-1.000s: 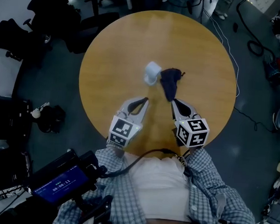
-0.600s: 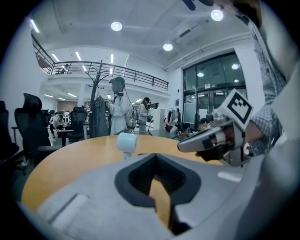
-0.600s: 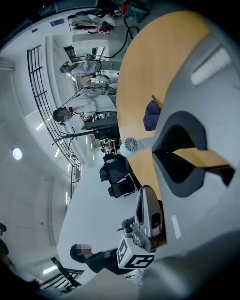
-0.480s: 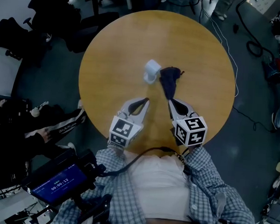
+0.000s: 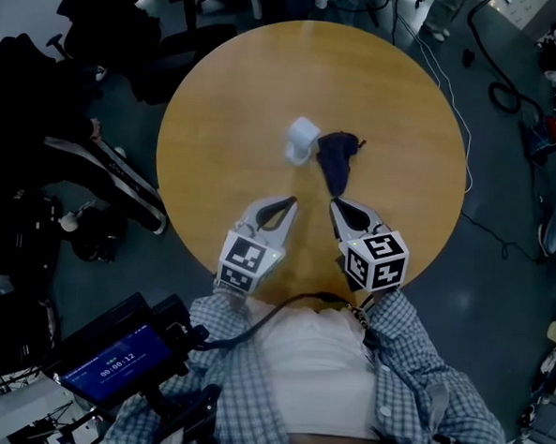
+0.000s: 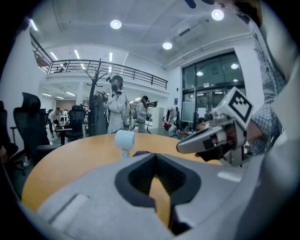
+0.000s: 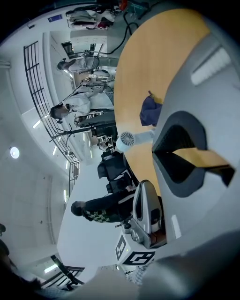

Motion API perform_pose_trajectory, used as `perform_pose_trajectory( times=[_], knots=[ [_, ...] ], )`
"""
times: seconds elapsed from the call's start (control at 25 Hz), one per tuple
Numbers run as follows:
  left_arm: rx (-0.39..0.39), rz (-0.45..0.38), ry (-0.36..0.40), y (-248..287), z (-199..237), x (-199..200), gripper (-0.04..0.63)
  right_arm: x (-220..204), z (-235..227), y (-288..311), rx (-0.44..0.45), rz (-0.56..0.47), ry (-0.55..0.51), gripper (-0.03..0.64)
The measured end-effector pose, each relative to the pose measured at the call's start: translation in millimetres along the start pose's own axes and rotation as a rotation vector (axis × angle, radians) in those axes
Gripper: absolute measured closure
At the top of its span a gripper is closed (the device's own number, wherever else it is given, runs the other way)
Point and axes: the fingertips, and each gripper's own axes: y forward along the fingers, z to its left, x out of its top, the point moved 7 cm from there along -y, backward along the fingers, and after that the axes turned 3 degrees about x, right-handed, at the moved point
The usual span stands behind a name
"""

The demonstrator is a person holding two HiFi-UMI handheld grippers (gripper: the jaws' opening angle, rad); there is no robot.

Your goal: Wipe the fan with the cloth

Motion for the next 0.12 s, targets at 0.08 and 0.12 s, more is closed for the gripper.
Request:
perform_pose_trajectory(
  times=[0.08, 0.12],
  knots=[
    [-0.001, 0.004, 0.000, -1.1, -0.4, -1.5, 0.597, -2.7, 2.9, 0.1, 0.004, 0.007, 0.002, 0.614],
    [-0.002, 0.005, -0.001, -1.6, -0.7, -2.1, 0.597, -4.0, 4.3, 0.0, 0.006, 0.010, 0.003, 0.614]
  ],
)
